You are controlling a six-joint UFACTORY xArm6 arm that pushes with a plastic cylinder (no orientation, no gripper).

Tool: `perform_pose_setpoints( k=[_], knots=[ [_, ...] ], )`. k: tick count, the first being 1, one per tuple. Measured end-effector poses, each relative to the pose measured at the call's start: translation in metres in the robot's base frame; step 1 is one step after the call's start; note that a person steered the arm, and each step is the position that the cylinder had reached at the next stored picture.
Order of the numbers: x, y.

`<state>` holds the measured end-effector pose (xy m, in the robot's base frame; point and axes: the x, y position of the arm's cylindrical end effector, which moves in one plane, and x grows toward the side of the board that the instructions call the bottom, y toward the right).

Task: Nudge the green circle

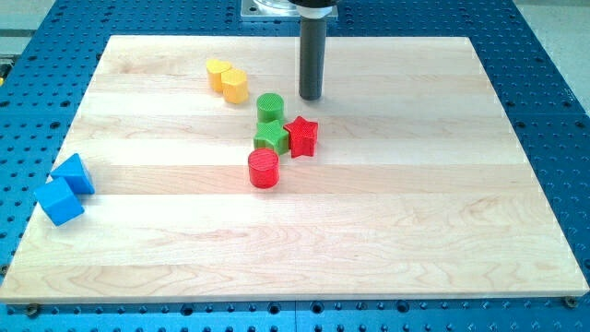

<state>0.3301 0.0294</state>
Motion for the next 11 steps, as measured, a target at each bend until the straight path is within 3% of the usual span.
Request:
perform_pose_setpoints(
  k=[1,4,5,7,11],
  knots=[
    [0.036,-0.034],
    [0.024,-0.006],
    [0.012,-0.016],
    [0.006,-0.129],
    [0.0,-0.126]
  ],
)
